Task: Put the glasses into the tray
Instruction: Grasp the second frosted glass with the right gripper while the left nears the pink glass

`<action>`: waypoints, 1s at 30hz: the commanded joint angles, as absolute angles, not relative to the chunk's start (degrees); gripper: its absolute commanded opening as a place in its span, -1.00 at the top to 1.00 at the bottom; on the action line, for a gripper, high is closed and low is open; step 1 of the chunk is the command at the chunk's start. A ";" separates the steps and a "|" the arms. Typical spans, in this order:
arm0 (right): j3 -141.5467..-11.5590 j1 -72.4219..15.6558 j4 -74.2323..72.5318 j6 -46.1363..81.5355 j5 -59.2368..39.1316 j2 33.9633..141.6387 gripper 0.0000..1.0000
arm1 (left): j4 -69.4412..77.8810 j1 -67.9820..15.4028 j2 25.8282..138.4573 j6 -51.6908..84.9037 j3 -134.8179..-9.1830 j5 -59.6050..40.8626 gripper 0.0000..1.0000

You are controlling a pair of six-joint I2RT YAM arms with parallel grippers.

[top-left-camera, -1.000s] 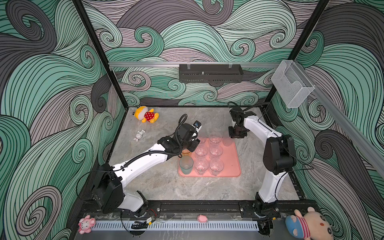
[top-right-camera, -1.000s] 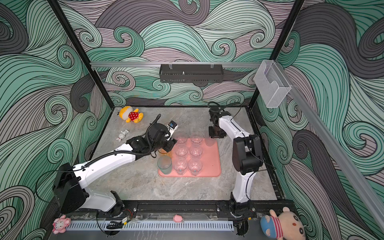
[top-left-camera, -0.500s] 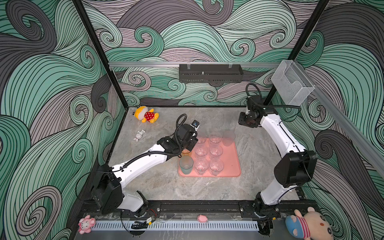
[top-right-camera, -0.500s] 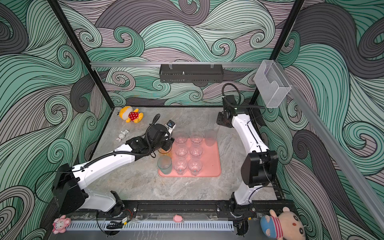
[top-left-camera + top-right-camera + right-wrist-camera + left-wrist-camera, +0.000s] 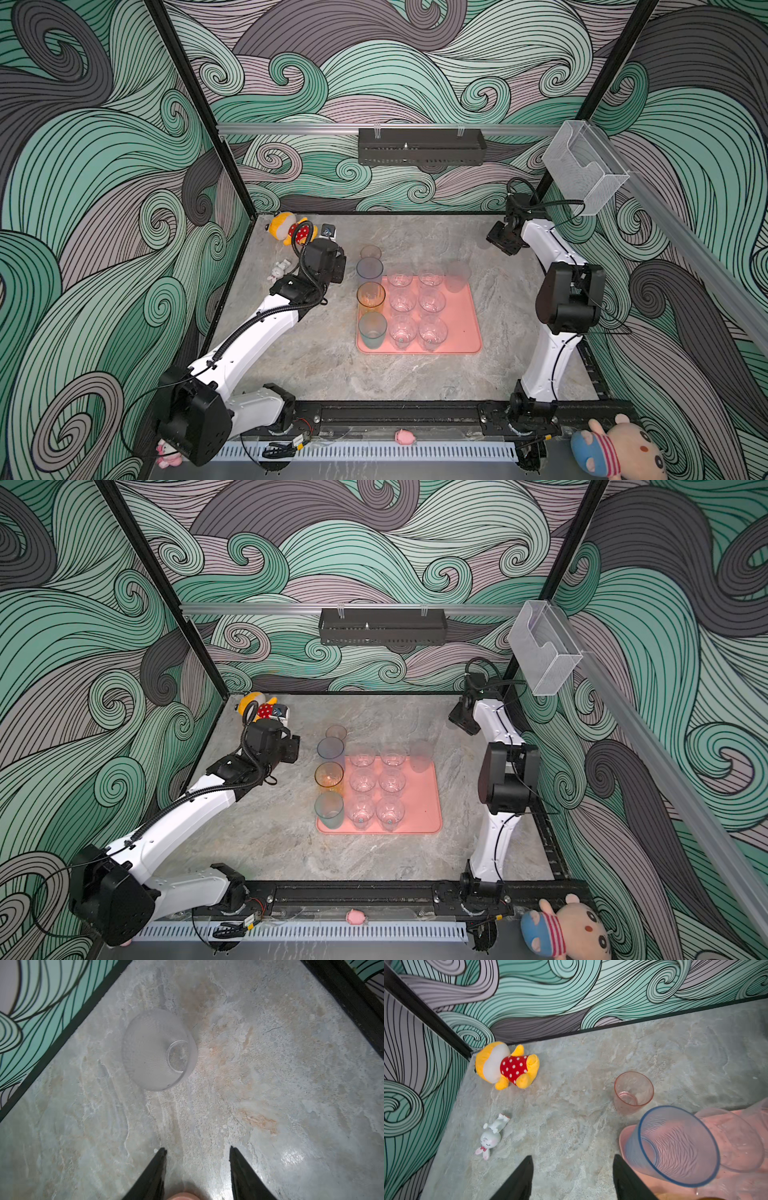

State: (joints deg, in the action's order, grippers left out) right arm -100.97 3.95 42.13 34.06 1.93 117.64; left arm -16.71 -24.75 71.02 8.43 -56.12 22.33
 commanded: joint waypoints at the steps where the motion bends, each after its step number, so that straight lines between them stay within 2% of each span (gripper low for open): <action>1: -103.76 4.83 40.66 36.82 0.84 119.62 0.00 | -17.15 -21.21 74.54 17.98 -57.87 20.88 -0.35; 8: -105.91 5.11 39.41 38.05 -0.42 122.55 0.00 | -23.87 -16.53 83.33 22.48 -64.22 15.72 -0.53; 13: -106.73 5.26 38.14 38.41 0.76 122.68 0.00 | -23.12 -16.30 85.26 22.66 -63.16 13.18 -0.62; 15: -108.47 5.42 38.41 38.64 0.73 124.05 0.00 | -22.53 -16.35 85.76 22.85 -62.80 12.24 -0.72; 25: -113.56 5.57 39.77 39.42 0.20 130.75 0.02 | -22.04 -16.34 86.57 21.71 -62.84 10.71 -0.72; 27: -113.98 5.61 39.49 39.29 -0.62 131.71 0.06 | -21.81 -16.29 86.75 21.68 -62.76 10.07 -0.70; 30: -114.78 5.56 40.05 38.85 -1.64 132.97 0.23 | -21.76 -16.35 87.00 21.88 -62.93 9.19 -0.68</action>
